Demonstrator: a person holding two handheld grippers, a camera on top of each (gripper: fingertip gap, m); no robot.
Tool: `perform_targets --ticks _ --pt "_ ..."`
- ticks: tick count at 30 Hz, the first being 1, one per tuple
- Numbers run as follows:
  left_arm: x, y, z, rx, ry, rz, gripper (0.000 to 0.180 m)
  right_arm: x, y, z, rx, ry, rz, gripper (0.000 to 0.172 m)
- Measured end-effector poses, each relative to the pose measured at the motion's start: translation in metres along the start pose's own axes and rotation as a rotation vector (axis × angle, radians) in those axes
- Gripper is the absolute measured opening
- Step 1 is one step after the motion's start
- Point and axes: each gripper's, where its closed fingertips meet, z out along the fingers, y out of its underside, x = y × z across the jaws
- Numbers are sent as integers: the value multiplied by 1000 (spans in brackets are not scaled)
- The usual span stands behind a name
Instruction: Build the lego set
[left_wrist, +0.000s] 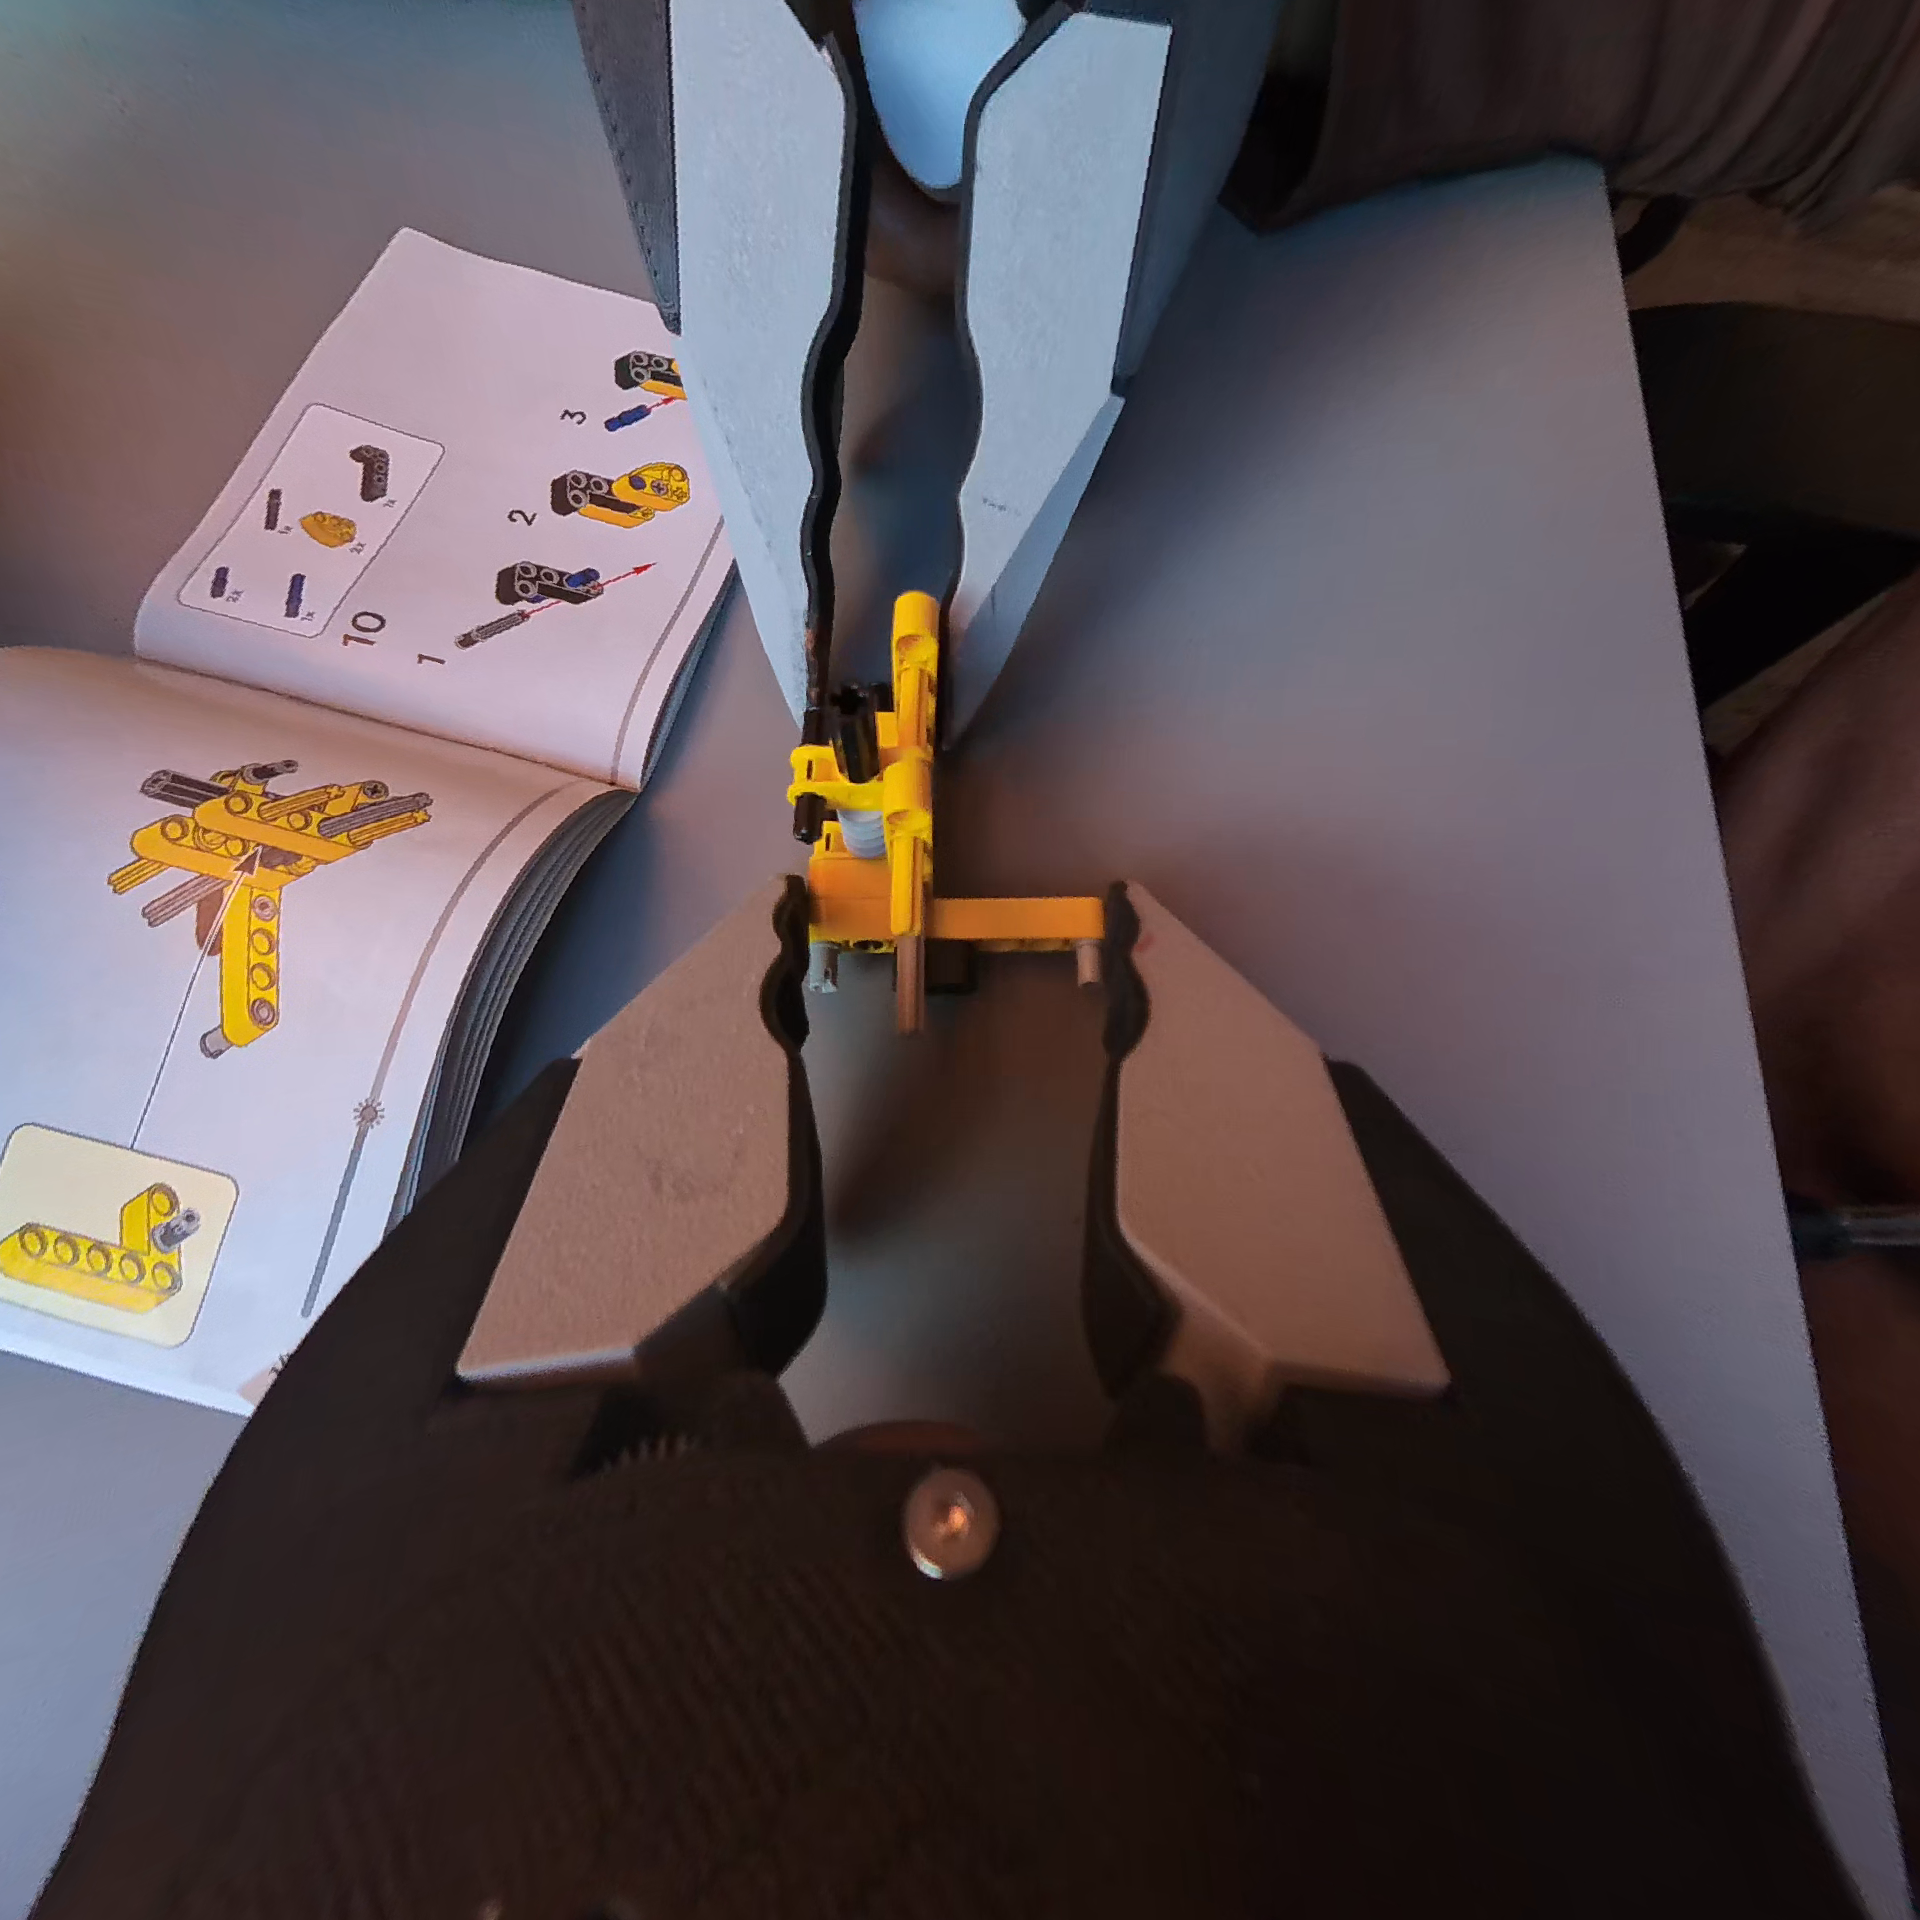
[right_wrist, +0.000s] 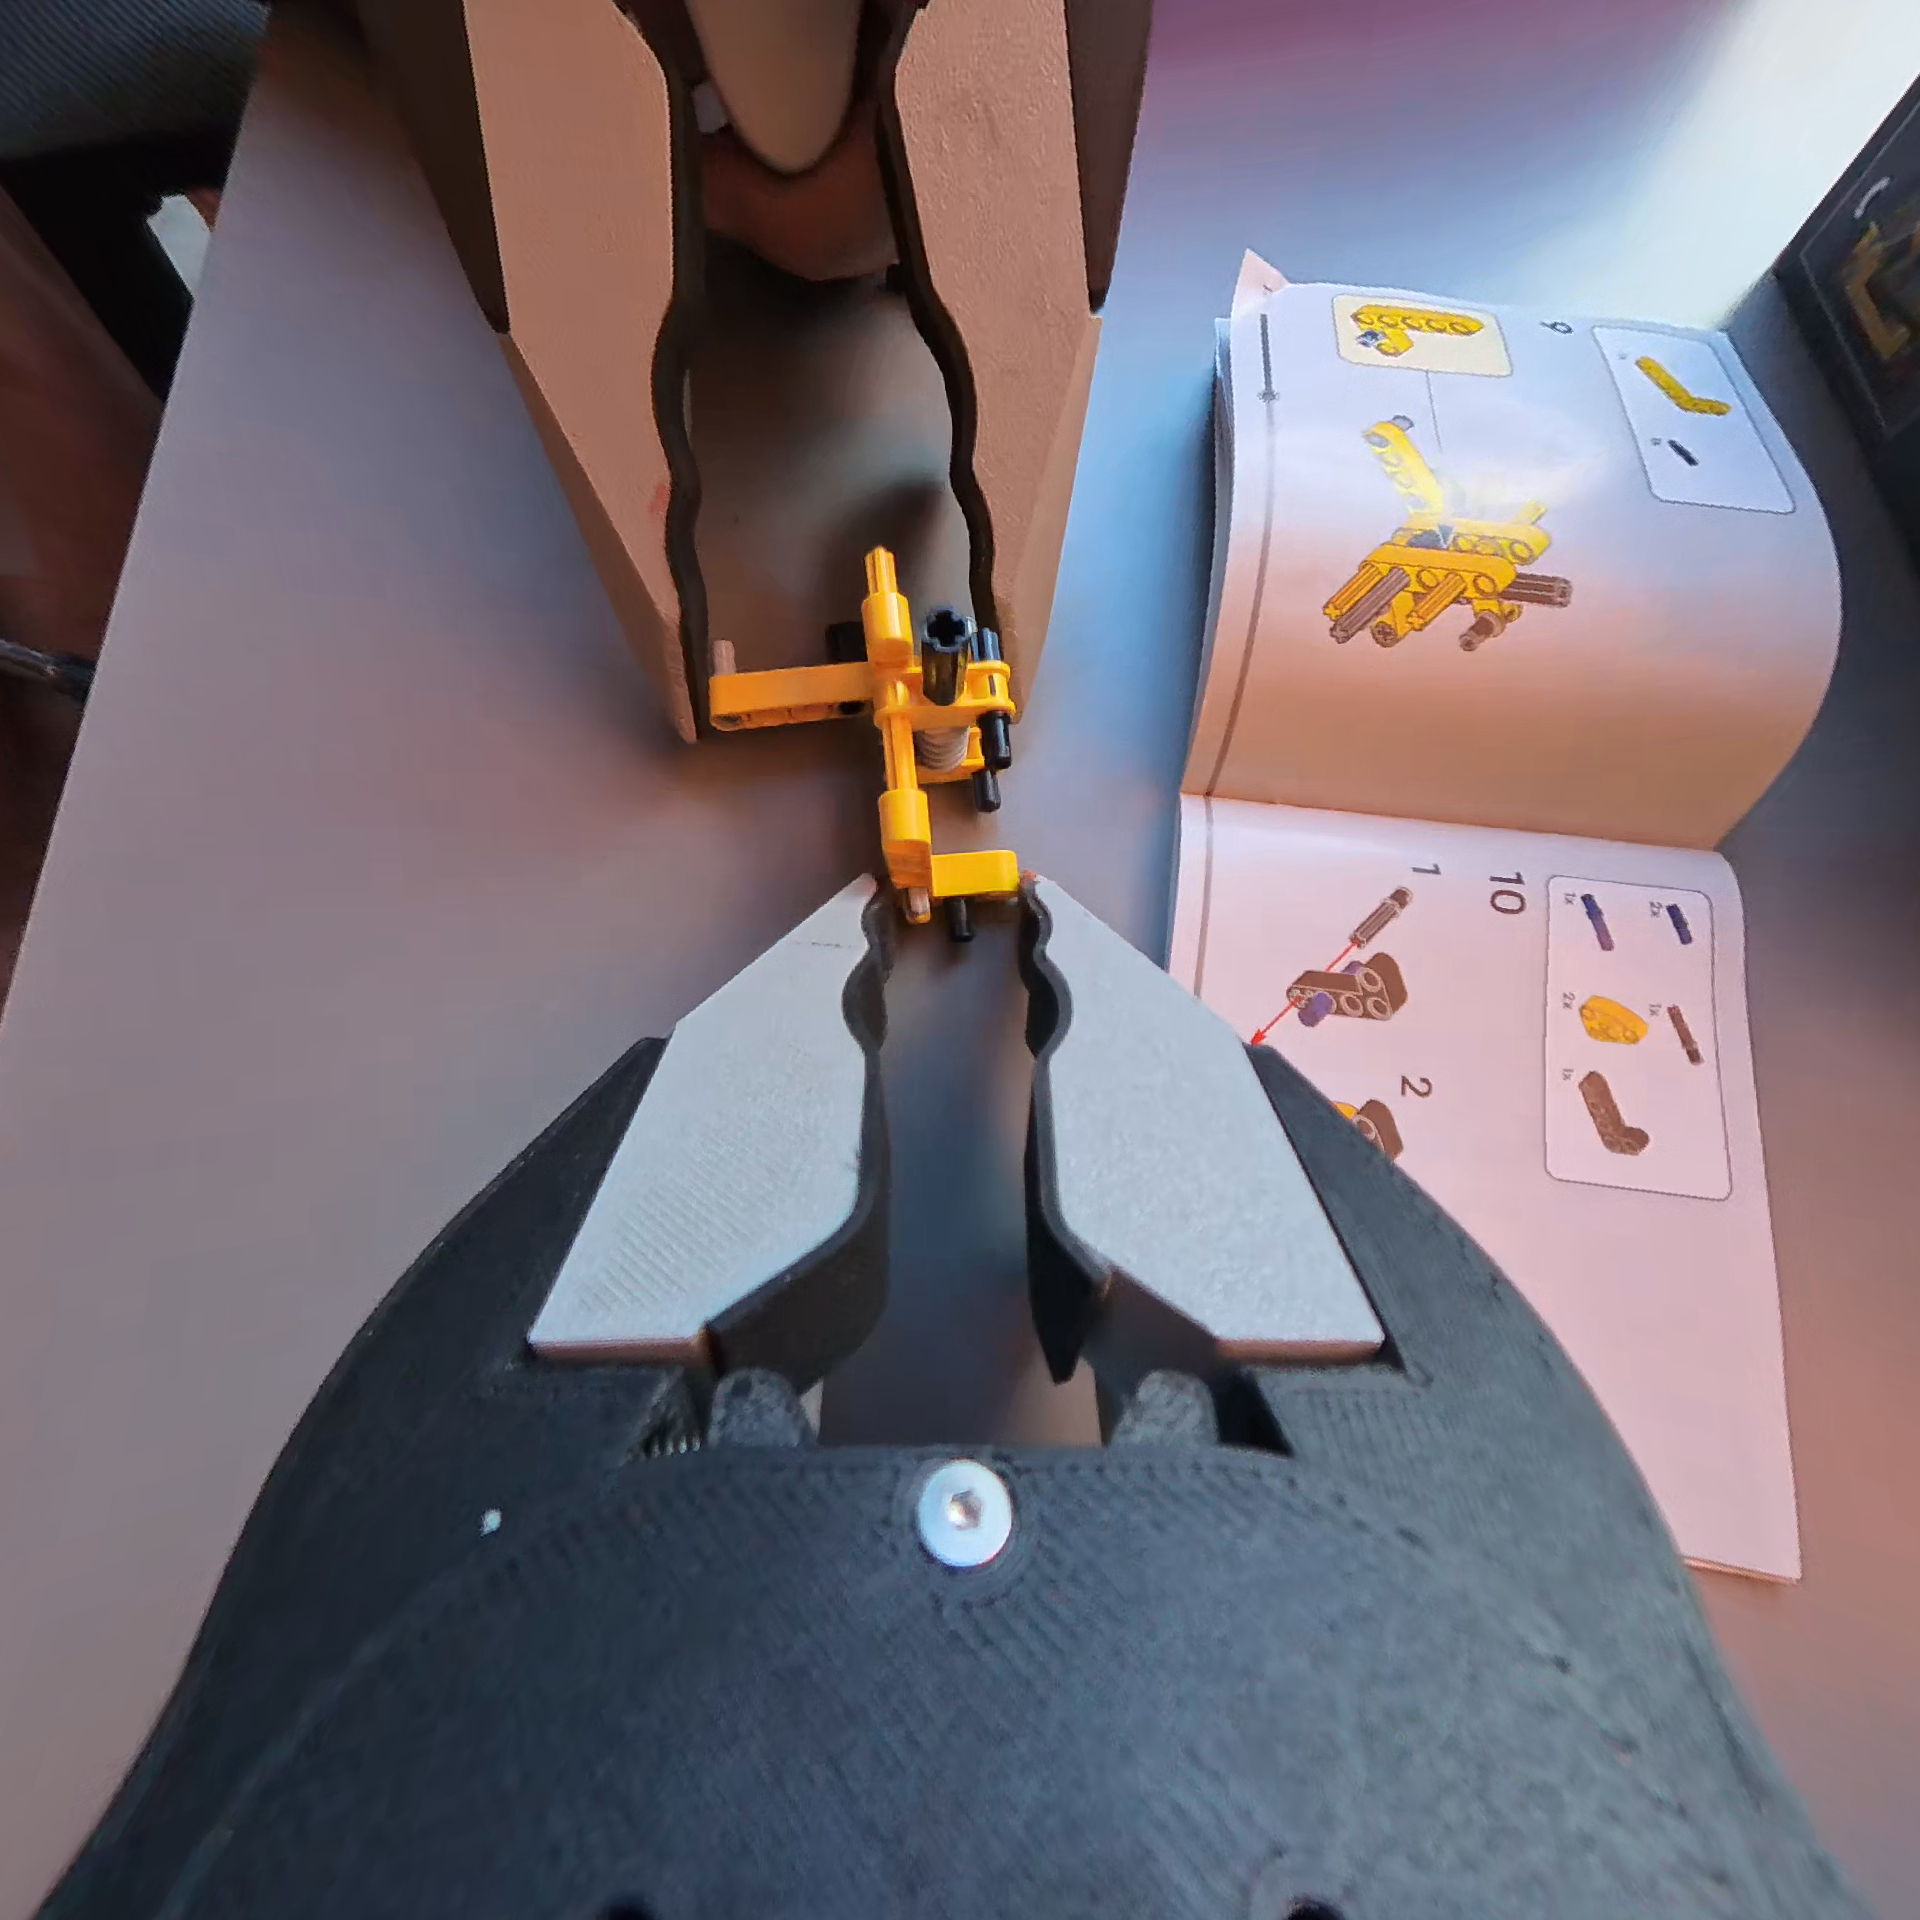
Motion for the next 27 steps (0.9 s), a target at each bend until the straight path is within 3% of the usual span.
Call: perform_targets --ticks 27 --pt "5 0 2 -9 -52 86 55 -7 -4 6 -9 58 -90 20"
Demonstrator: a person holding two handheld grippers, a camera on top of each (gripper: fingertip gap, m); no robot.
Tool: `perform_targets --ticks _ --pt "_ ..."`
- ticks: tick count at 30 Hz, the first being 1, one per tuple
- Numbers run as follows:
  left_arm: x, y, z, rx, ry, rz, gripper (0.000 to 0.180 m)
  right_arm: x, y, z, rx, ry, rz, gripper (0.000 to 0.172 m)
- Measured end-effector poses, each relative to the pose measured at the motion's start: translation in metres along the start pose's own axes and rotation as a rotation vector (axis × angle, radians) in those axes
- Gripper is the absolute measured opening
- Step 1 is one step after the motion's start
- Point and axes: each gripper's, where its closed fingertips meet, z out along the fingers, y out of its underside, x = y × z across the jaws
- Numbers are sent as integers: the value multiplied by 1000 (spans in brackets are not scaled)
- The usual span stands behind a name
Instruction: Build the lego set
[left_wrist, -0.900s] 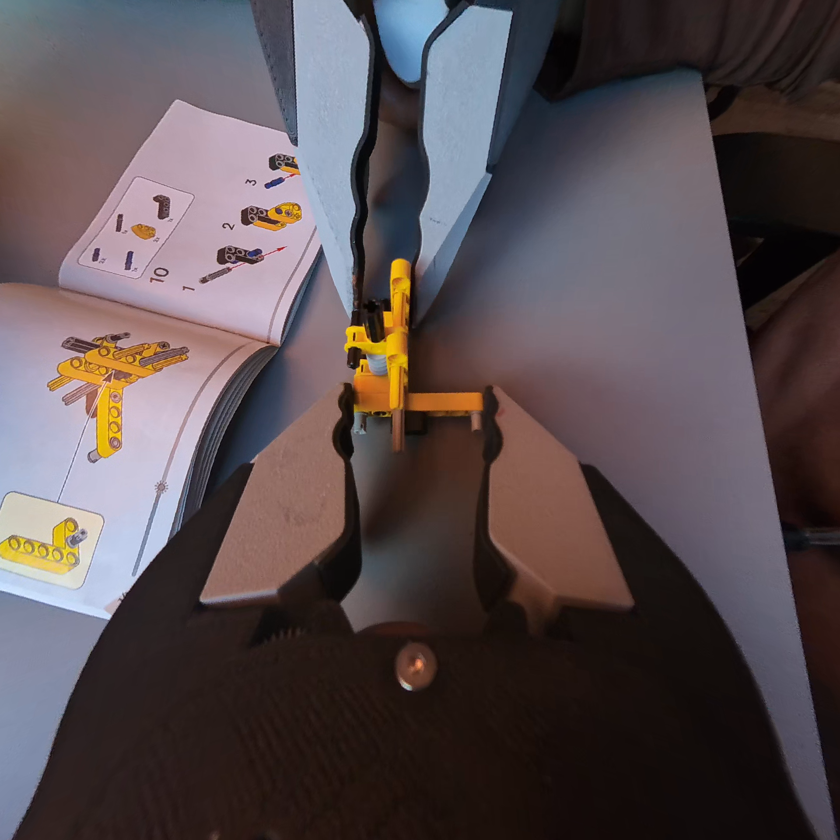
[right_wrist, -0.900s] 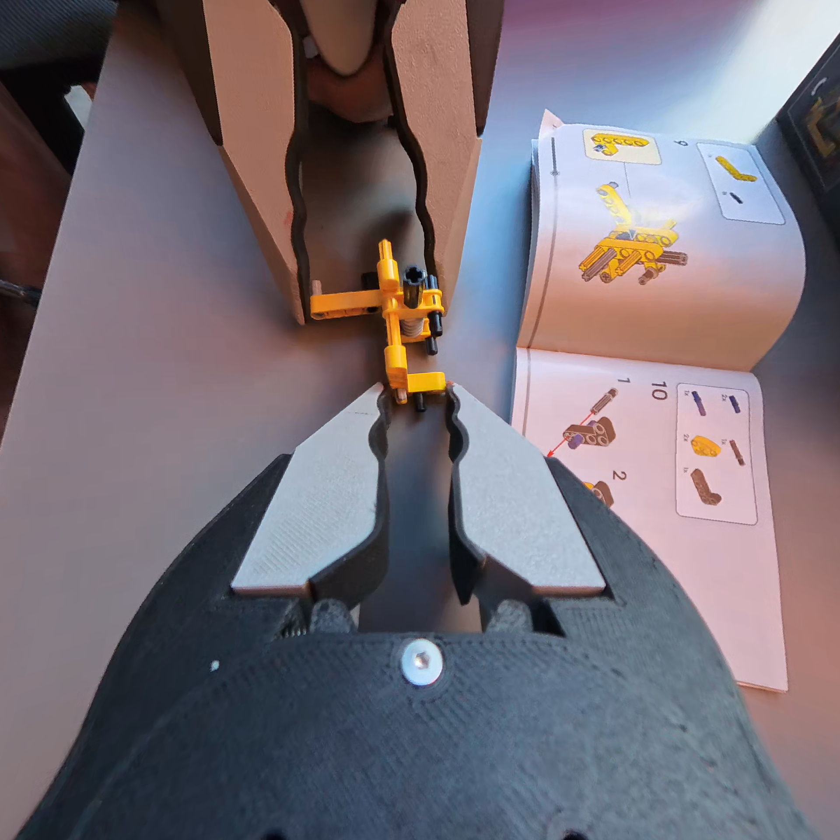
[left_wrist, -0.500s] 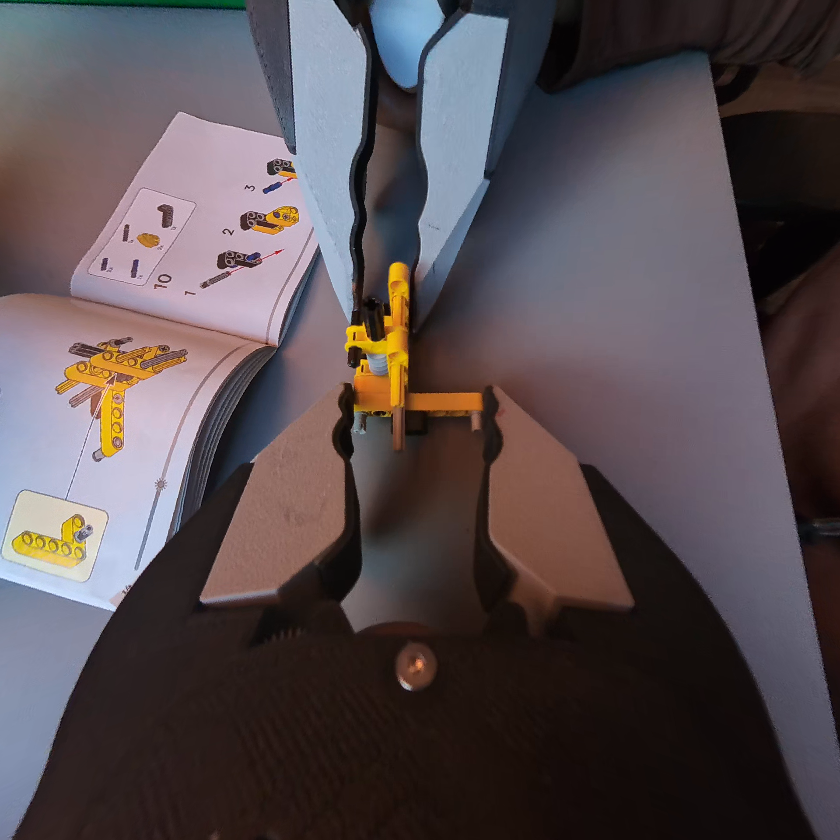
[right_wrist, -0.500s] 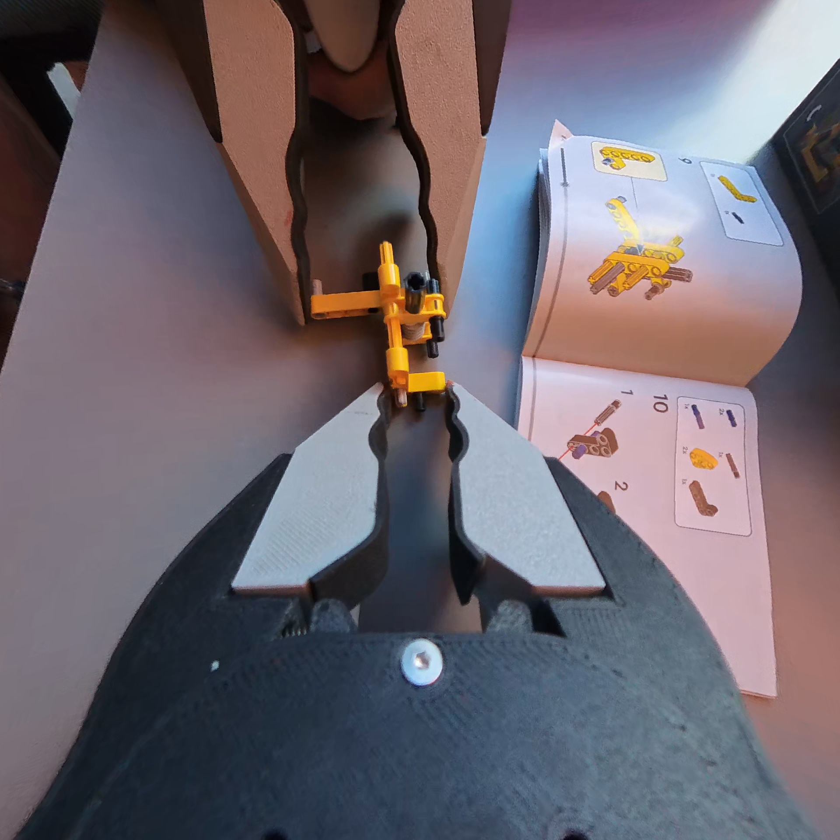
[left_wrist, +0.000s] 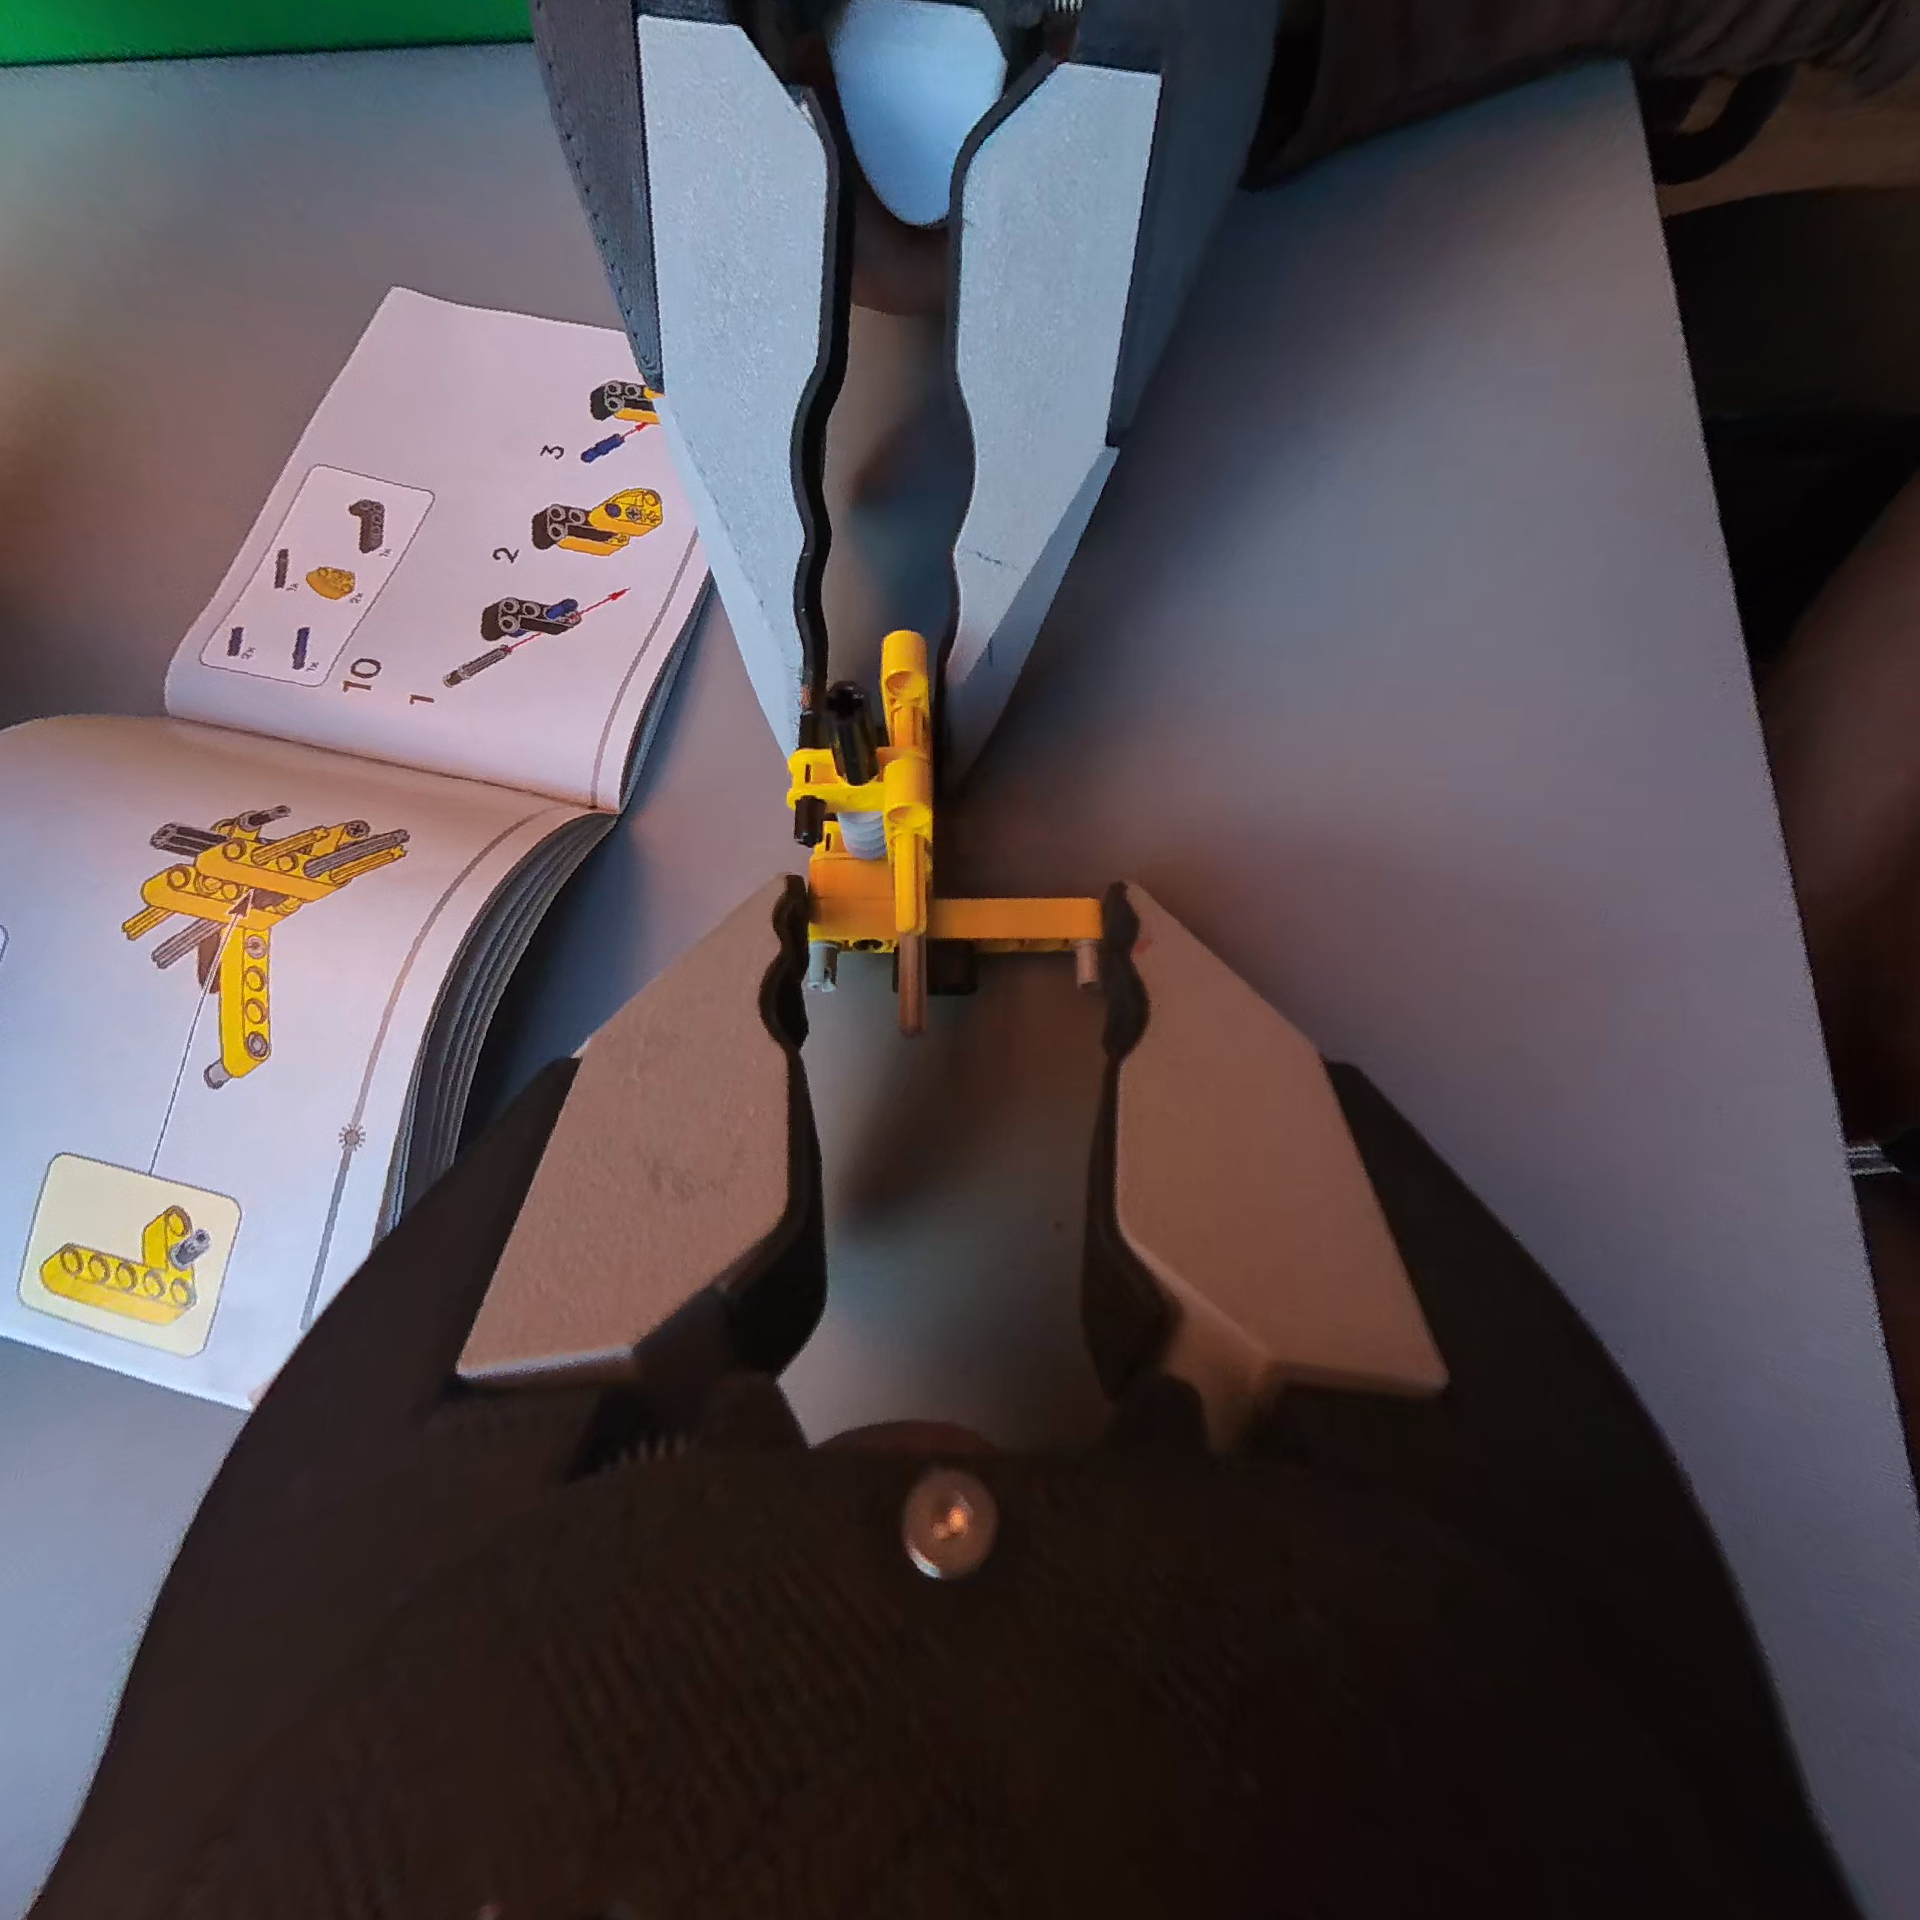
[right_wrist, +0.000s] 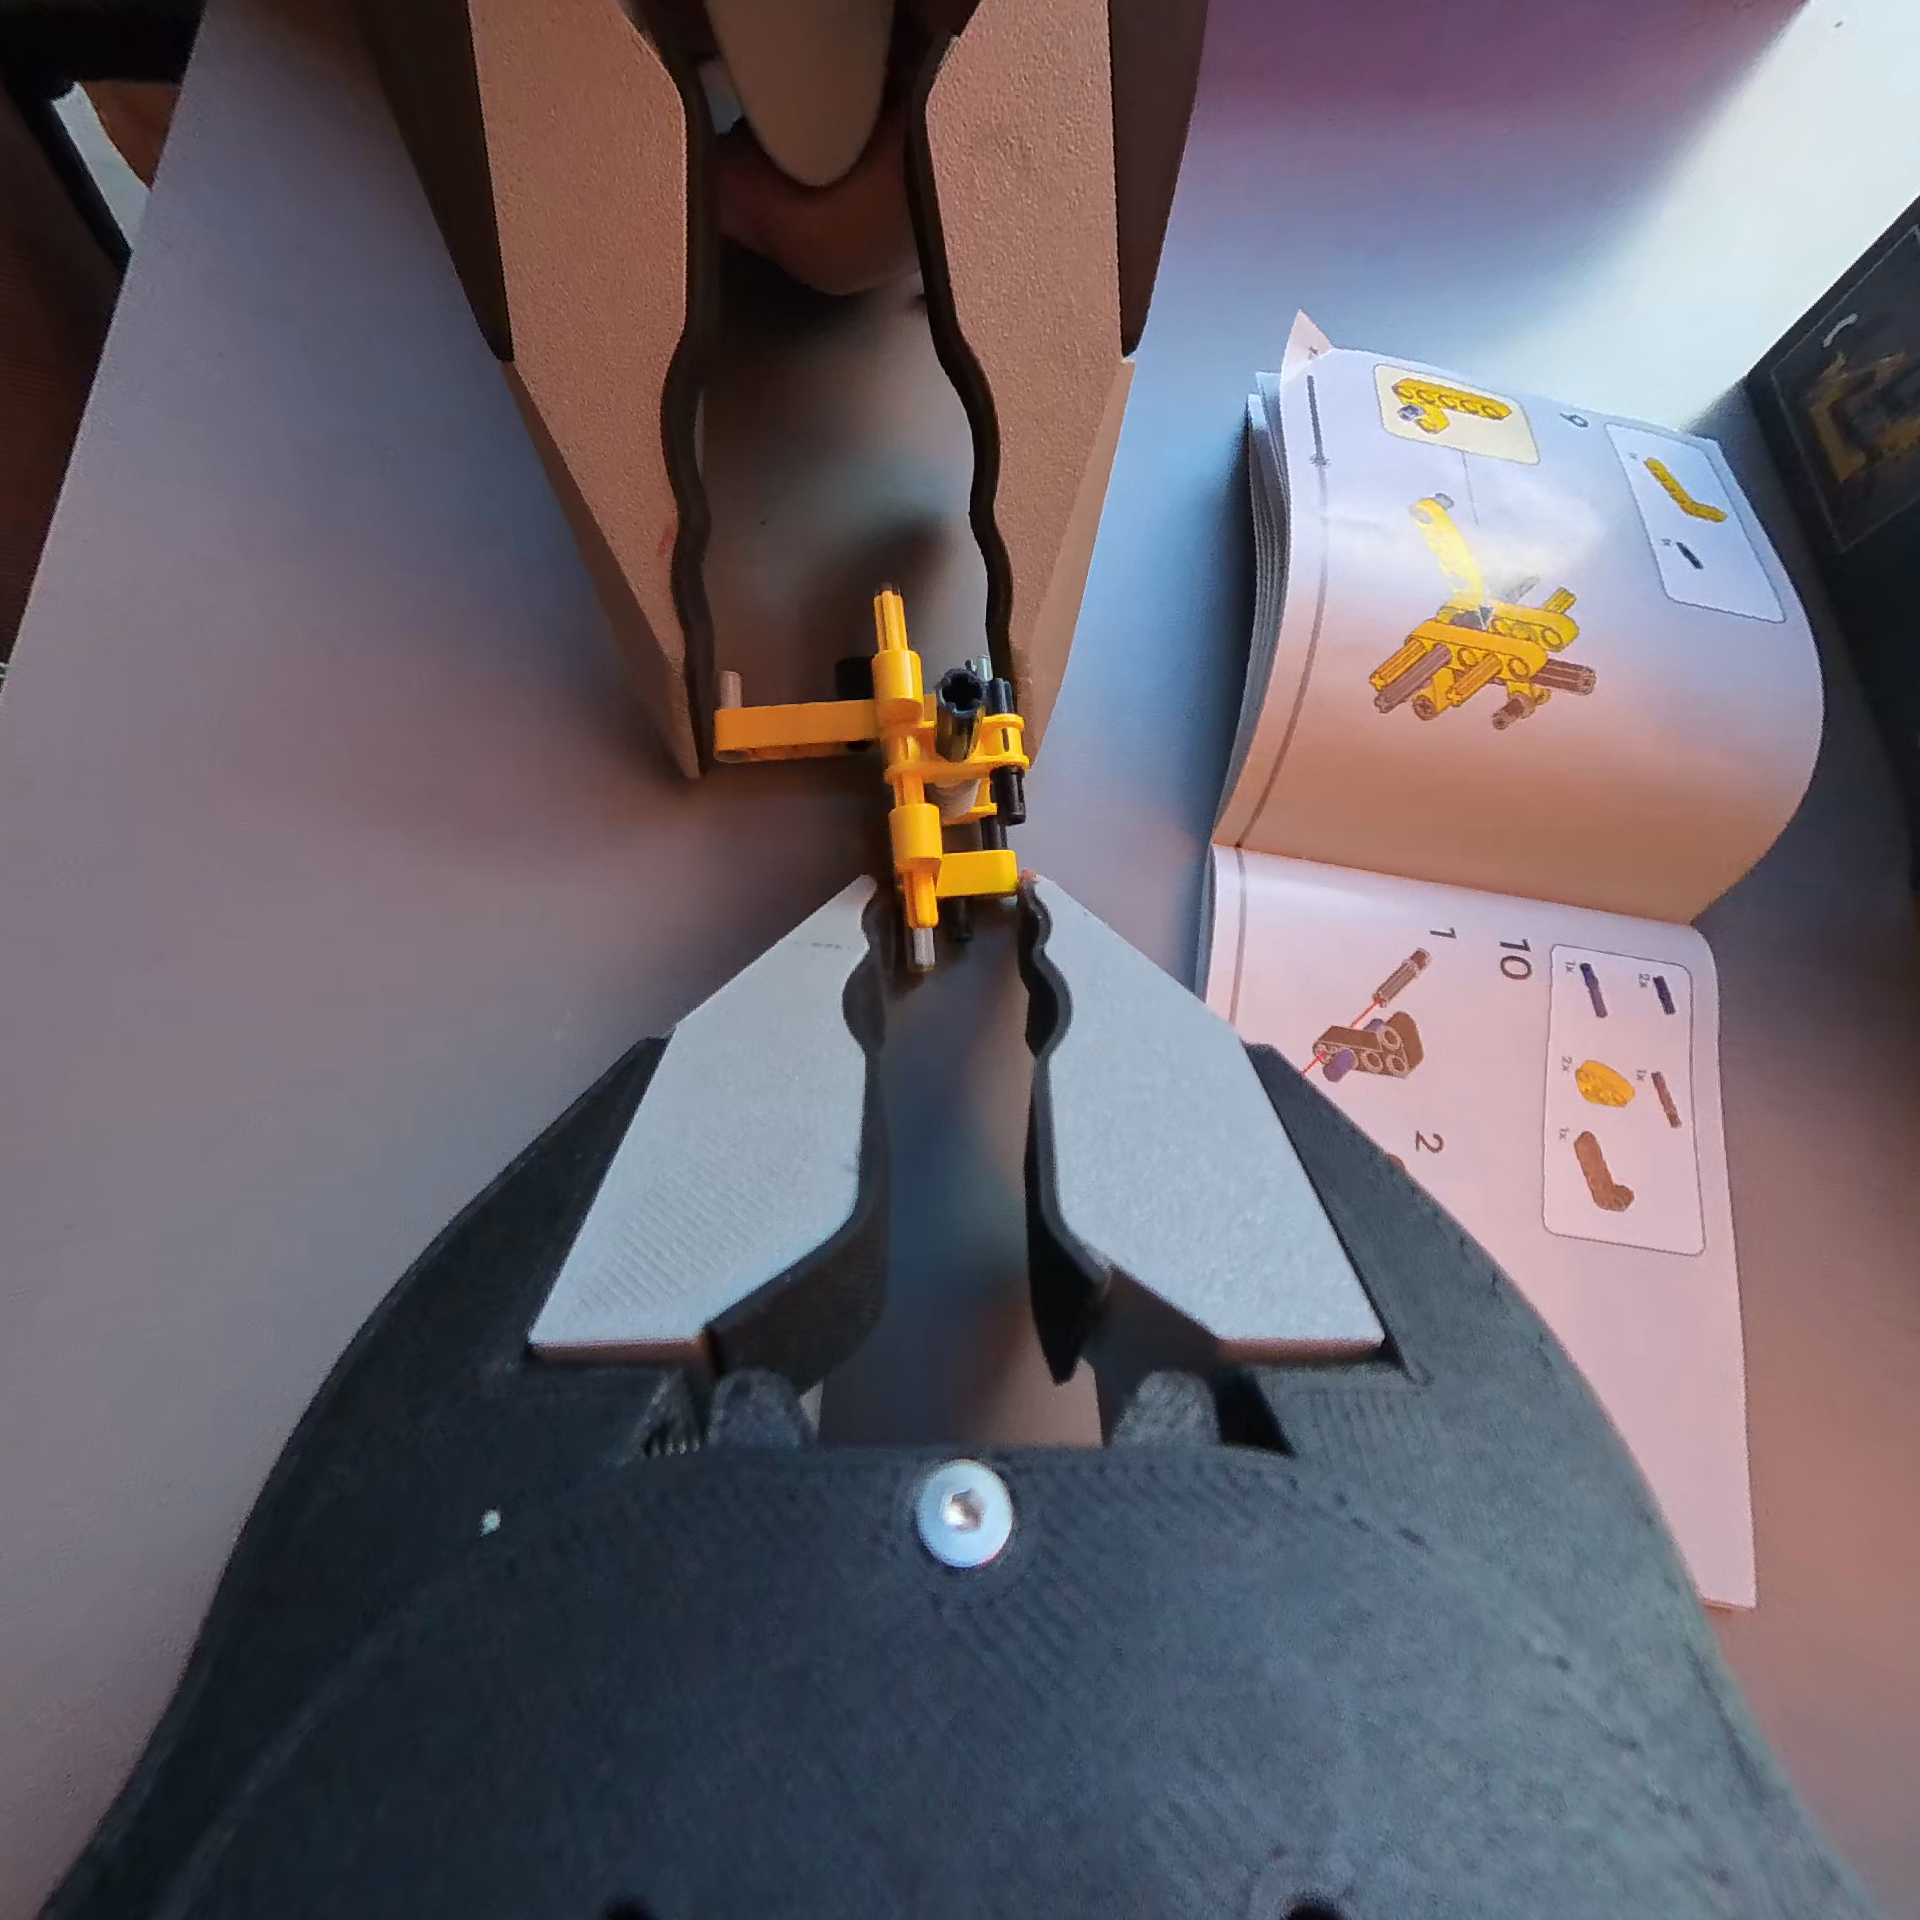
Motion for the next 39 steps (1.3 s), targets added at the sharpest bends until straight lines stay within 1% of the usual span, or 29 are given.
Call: perform_targets --ticks 9,12,15,21,30,33,36,39 --pt "0 0 1 -2 3 -2 55 0 -1 0 2 8 -10 20" --pt "2 1 2 -10 8 5 55 -2 -6 0 29 8 -16 20" --pt "2 1 2 -11 9 6 55 -2 -4 3 4 15 -22 20" --pt "2 1 2 -14 13 3 55 -2 -4 3 5 20 -28 20" --pt "0 1 2 -13 33 -38 55 -1 -4 5 1 -5 28 20" --pt "-1 1 2 -12 33 -45 55 0 -3 4 0 -14 49 30" --pt "-1 1 1 -11 36 -51 55 0 -3 2 8 -26 63 35" --pt "-1 2 0 -9 41 -57 55 -1 -8 -3 57 -42 66 37"
